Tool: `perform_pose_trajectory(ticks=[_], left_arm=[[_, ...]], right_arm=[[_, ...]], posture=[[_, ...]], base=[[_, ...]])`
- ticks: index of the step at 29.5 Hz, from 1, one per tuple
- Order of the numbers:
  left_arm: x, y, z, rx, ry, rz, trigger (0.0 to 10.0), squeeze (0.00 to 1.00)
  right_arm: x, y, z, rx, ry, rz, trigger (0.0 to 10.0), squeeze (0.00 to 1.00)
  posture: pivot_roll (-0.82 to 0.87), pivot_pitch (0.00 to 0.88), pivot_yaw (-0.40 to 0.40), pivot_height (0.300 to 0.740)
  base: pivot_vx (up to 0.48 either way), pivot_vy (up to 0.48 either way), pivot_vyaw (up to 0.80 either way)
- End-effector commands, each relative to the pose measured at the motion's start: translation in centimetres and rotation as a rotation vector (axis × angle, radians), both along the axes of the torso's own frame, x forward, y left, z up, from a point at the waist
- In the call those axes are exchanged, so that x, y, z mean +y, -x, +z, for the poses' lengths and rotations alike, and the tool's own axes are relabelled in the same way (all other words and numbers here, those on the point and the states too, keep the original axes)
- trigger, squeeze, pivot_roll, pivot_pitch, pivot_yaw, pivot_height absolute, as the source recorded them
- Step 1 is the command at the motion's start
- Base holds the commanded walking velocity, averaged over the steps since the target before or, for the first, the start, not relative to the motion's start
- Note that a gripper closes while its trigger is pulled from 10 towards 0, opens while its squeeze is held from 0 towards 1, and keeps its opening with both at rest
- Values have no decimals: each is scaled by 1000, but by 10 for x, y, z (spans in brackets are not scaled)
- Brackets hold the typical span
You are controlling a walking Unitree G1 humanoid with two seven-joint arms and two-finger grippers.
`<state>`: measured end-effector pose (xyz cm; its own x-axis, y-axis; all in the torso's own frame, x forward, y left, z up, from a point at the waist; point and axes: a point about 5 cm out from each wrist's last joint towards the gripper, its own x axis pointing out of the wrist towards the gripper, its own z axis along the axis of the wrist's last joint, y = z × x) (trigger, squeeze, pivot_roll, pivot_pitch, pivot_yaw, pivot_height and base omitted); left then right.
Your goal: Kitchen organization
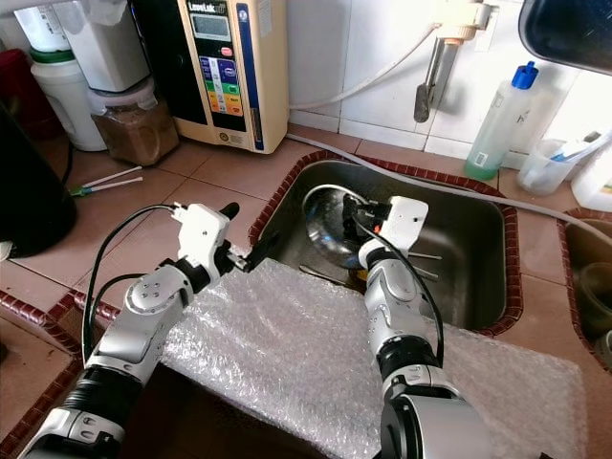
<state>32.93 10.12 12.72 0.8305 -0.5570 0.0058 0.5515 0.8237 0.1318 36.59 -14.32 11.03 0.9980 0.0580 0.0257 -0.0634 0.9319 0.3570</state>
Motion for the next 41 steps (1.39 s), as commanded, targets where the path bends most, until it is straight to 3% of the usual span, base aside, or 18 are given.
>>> perform_pose_trajectory(ticks=[1,2,3,6,8,14,15,17,19,20,22,26,30,32,33,39,40,41], left_arm=[[0,-2,1,-9,-5,15,10000,0],[0,-2,1,-10,-1,19,10000,0],[0,-2,1,-10,-1,19,10000,0],[0,-3,1,-14,7,38,10000,0],[0,-3,1,-14,7,38,10000,0],[0,-3,1,-17,3,45,10000,0],[1,-4,1,-20,1,49,10000,0],[1,-4,1,-21,-1,50,10000,0],[0,-4,1,-21,-1,49,10000,0],[0,-4,1,-22,-4,47,10000,0],[0,-5,1,-22,-4,46,10000,0],[0,-5,2,-23,-7,44,10000,0],[0,-6,2,-24,-12,39,10000,0],[1,-7,3,-24,-13,38,10000,0],[1,-7,3,-26,-15,36,10000,0],[1,-8,4,-27,-20,27,10000,0],[1,-8,4,-28,-20,26,10000,0],[1,-8,5,-28,-21,25,10000,0]], right_arm=[[3,-4,8,-14,10,25,10000,0],[5,-4,10,-31,77,40,10000,0],[5,-4,10,-31,77,40,10000,0],[11,-4,19,-119,321,81,10000,0],[11,-4,19,-119,321,81,10000,0],[10,-3,27,-199,461,56,10000,0],[12,-2,28,-232,687,60,10000,0],[14,-1,22,-207,735,109,10000,0],[15,-1,18,-184,710,130,10000,0],[13,-2,9,-75,574,140,10000,0],[9,-4,3,3,473,133,10000,0],[5,-4,-4,69,461,114,10000,0],[-4,-1,-23,257,281,47,10000,0],[-3,2,-33,355,116,43,10000,0],[-3,3,-36,377,9,33,10000,0],[-9,0,-31,361,-245,-55,10000,0],[-10,0,-30,366,-270,-68,10000,0],[-13,0,-30,363,-229,-86,10000,0]], posture=[[121,0,-35,740],[120,0,-37,740],[120,0,-37,740],[117,0,-37,740],[117,0,-37,740],[114,0,-32,740],[113,0,-27,740],[114,0,-25,740],[114,0,-24,740],[114,0,-22,740],[114,0,-19,740],[116,0,-14,740],[119,0,-9,740],[119,0,-6,740],[121,0,-5,740],[121,0,3,740],[120,0,4,740],[120,0,5,740]], base=[[0,0,0],[0,0,0],[0,0,0],[0,0,0],[0,0,0],[0,0,0],[0,0,0],[0,0,0],[0,0,0],[0,0,0],[0,0,0],[0,0,0],[0,0,0],[0,0,0],[0,0,0],[0,0,0],[0,0,0],[0,0,0]])
